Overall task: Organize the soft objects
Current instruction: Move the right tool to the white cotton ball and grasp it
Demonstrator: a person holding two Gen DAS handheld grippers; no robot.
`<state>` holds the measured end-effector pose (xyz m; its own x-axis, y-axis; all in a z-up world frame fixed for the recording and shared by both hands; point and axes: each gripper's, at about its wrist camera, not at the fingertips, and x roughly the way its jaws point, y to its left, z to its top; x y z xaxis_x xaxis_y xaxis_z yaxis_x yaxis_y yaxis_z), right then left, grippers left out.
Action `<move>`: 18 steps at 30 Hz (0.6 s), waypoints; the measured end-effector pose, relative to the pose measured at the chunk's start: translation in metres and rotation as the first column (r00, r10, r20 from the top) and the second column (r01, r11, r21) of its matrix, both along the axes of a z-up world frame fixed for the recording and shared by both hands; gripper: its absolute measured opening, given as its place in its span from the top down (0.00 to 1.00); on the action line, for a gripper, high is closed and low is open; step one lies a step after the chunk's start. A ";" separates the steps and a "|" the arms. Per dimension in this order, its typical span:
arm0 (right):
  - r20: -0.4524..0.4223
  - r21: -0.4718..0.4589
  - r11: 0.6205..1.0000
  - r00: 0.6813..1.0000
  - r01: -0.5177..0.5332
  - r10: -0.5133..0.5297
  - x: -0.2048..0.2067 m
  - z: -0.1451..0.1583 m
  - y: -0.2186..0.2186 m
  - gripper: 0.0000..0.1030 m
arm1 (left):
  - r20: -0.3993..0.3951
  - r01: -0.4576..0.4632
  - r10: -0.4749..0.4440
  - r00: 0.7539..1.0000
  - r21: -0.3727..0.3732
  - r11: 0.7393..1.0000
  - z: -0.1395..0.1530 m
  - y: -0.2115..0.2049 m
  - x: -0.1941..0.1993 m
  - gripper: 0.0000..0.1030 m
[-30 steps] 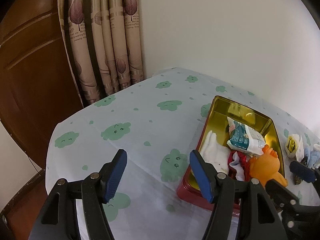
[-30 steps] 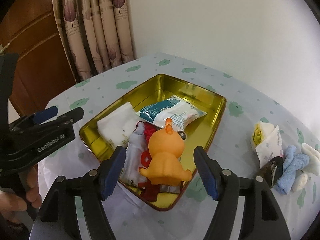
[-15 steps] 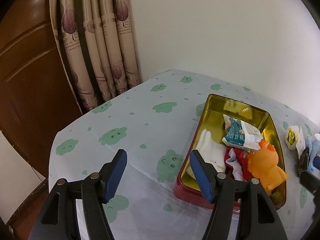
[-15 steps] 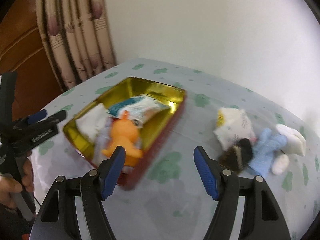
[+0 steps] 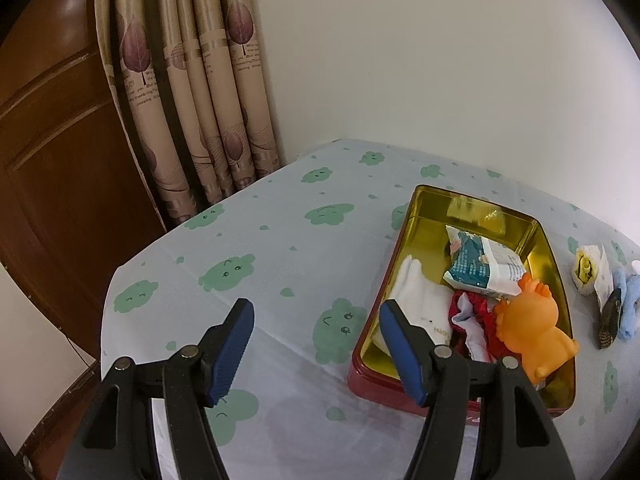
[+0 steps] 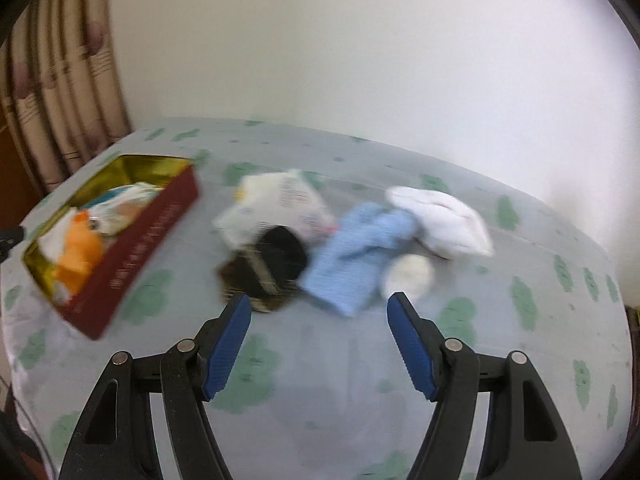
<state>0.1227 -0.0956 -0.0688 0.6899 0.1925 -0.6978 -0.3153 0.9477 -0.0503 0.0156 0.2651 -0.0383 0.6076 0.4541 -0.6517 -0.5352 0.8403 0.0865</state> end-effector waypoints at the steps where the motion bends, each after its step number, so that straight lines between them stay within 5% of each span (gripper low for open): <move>1: 0.001 -0.006 1.000 1.000 0.012 -0.012 0.003 -0.003 -0.007 0.34 | 0.005 0.001 -0.001 1.000 0.003 1.000 0.001 0.000 -0.001 0.35; 18: -0.030 -0.047 0.992 0.992 0.119 -0.120 0.062 -0.037 -0.040 0.46 | 0.094 0.034 -0.034 0.995 0.005 0.999 0.013 -0.007 -0.004 0.35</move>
